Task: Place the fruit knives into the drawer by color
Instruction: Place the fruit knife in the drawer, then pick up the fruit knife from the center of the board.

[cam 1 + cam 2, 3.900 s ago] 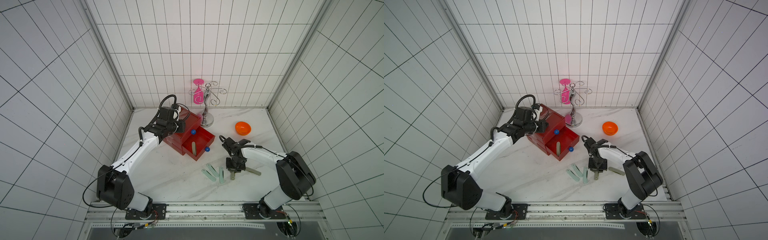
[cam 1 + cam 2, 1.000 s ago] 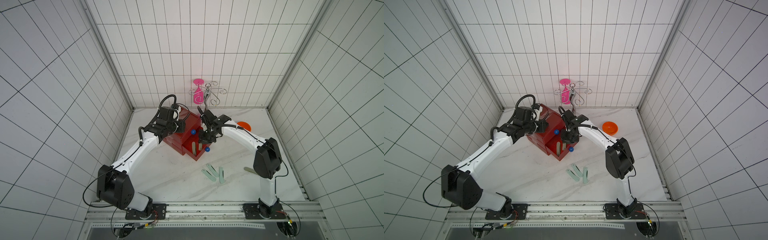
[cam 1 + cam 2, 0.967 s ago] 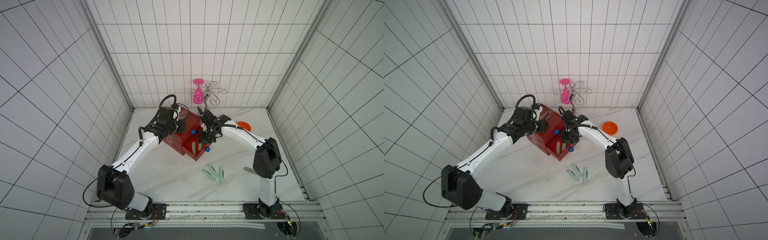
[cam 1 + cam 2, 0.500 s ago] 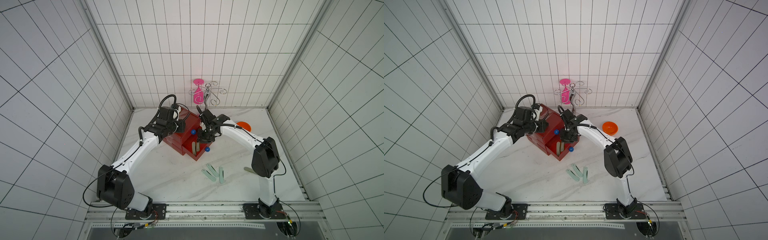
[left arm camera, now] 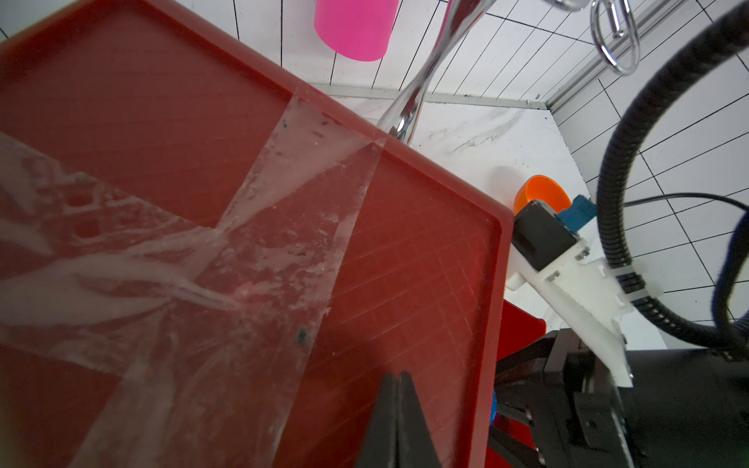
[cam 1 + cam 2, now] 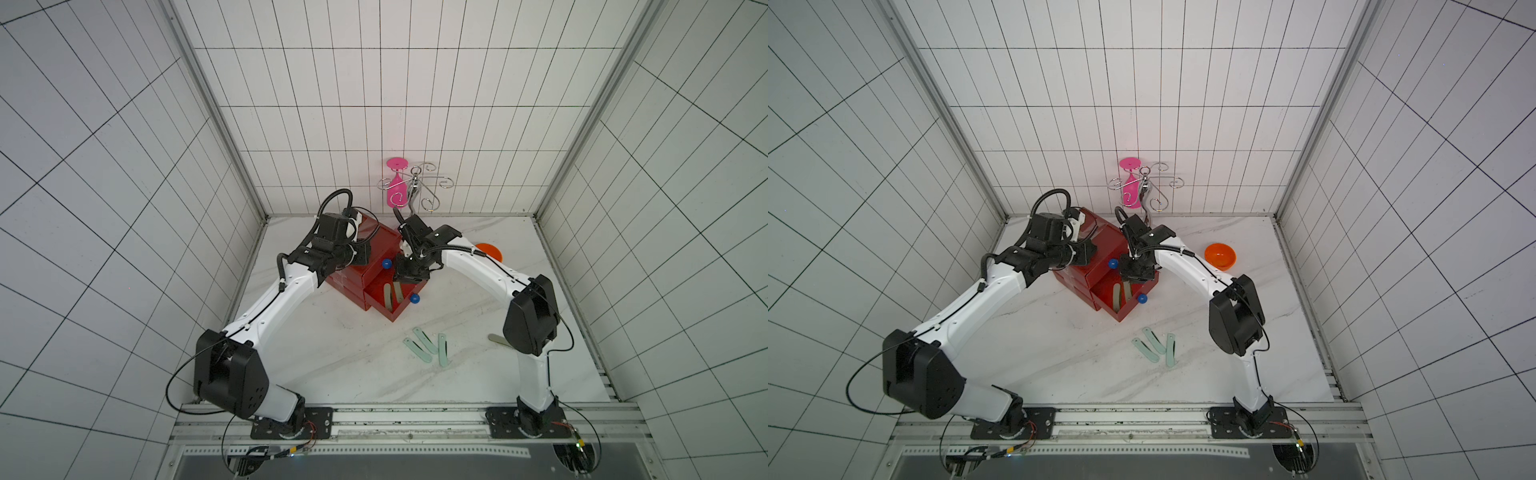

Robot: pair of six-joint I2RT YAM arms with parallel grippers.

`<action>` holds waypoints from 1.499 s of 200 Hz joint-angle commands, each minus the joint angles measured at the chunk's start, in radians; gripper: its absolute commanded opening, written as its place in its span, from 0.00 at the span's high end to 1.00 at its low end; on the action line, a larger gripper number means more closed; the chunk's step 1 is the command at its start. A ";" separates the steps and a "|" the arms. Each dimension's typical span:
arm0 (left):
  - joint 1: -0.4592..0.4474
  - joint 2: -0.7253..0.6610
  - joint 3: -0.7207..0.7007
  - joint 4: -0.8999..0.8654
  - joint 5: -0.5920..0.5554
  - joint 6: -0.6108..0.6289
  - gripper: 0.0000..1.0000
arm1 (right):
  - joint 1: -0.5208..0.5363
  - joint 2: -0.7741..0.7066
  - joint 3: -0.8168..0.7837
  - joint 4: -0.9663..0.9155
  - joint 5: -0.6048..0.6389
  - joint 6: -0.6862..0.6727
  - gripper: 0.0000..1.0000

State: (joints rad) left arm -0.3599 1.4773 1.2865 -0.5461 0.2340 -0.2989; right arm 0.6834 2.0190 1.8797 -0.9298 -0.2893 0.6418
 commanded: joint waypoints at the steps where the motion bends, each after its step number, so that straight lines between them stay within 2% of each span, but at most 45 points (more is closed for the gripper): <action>1: 0.006 0.066 -0.046 -0.196 -0.040 -0.002 1.00 | 0.012 -0.063 0.147 -0.063 0.014 -0.036 0.70; 43: 0.006 0.064 -0.044 -0.196 -0.042 -0.002 1.00 | 0.014 -0.165 0.109 -0.124 0.050 -0.068 0.70; 131: 0.007 0.062 -0.044 -0.196 -0.039 -0.002 1.00 | -0.019 -0.489 -0.235 -0.187 0.222 -0.038 0.67; 182: 0.006 0.060 -0.044 -0.196 -0.033 -0.003 1.00 | -0.185 -0.695 -0.545 -0.181 0.263 0.050 0.62; 244: 0.007 0.055 -0.046 -0.196 -0.036 -0.002 1.00 | -0.422 -0.820 -0.858 -0.101 0.189 0.146 0.51; 300: 0.007 0.051 -0.046 -0.196 -0.036 -0.002 1.00 | -0.590 -0.846 -1.018 -0.033 0.116 0.197 0.48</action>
State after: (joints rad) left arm -0.3588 1.4776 1.2869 -0.5461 0.2367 -0.2989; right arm 0.1436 1.1828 0.9466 -0.9970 -0.1364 0.7860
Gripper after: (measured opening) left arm 0.049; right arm 0.515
